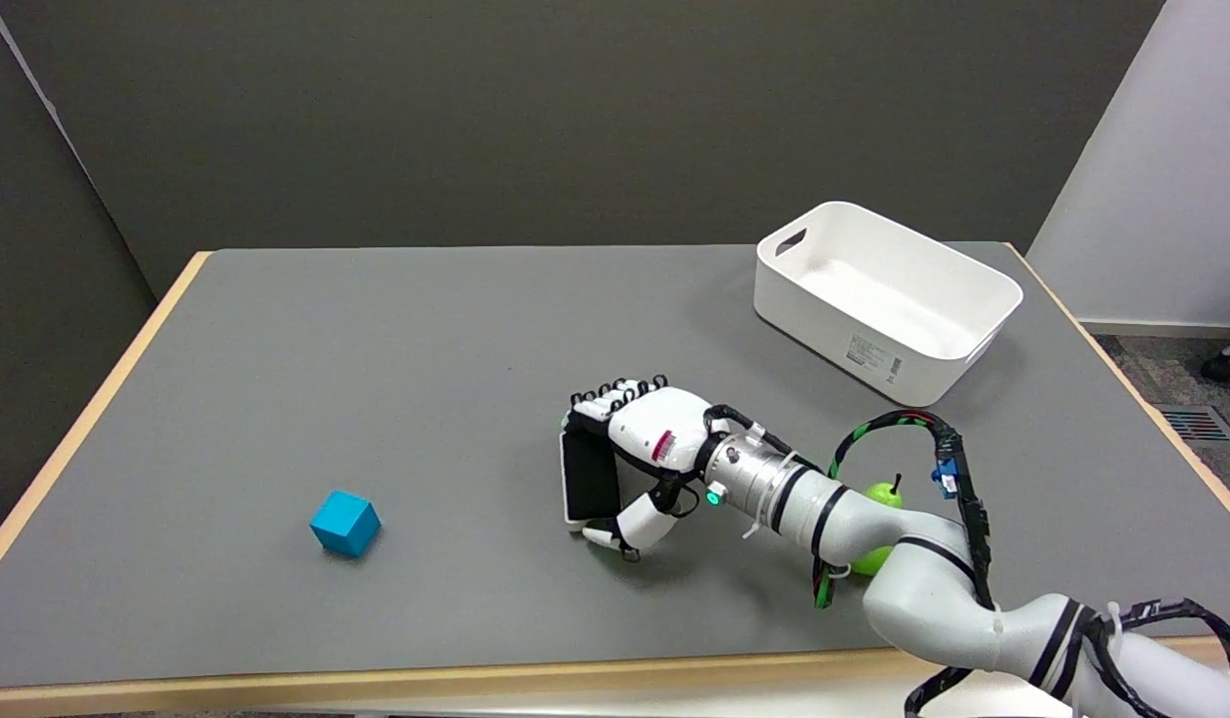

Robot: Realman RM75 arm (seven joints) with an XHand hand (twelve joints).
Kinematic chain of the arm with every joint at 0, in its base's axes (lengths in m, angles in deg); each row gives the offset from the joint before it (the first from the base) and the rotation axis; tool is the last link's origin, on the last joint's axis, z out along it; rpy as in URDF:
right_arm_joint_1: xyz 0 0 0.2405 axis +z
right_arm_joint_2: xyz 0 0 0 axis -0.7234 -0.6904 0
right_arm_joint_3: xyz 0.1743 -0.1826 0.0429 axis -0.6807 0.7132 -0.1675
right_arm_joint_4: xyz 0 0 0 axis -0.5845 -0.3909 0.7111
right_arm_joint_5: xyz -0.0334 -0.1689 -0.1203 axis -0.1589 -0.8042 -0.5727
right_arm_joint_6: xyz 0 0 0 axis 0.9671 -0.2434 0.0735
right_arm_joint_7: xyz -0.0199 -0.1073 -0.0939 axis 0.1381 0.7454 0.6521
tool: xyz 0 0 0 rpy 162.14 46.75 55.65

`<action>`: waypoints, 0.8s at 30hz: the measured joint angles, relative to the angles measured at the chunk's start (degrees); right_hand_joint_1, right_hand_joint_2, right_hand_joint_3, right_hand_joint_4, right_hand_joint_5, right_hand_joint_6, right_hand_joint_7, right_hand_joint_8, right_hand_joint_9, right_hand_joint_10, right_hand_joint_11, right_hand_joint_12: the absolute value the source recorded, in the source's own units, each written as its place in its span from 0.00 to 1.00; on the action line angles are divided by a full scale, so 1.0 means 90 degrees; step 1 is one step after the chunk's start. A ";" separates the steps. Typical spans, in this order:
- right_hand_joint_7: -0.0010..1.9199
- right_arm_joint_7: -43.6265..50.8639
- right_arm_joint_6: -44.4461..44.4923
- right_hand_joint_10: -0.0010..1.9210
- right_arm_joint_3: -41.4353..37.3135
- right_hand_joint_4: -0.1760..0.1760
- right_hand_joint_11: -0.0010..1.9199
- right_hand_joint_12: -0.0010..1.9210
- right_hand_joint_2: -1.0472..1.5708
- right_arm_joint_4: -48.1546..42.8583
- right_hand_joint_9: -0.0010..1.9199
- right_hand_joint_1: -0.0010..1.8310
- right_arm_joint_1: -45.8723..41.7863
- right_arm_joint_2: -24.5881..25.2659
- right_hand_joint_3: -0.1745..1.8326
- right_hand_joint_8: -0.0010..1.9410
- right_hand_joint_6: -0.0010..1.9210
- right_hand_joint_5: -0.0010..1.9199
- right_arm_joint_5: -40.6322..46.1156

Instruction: Pick up the blackboard eraser.

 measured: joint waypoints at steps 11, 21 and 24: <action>0.42 0.0060 0.0323 0.68 0.0050 0.00 0.19 0.92 0.87 0.0137 0.40 0.64 0.0091 -0.0008 0.14 0.80 0.76 0.28 0.0093; 0.42 0.0506 0.0550 0.70 -0.0272 0.00 0.22 0.95 0.86 -0.0098 0.40 0.65 0.0105 -0.0070 0.16 0.80 0.75 0.30 0.0104; 0.42 0.0681 0.0608 0.71 -0.0447 0.00 0.22 0.96 0.86 -0.0207 0.40 0.65 0.0110 -0.0084 0.17 0.80 0.74 0.30 0.0107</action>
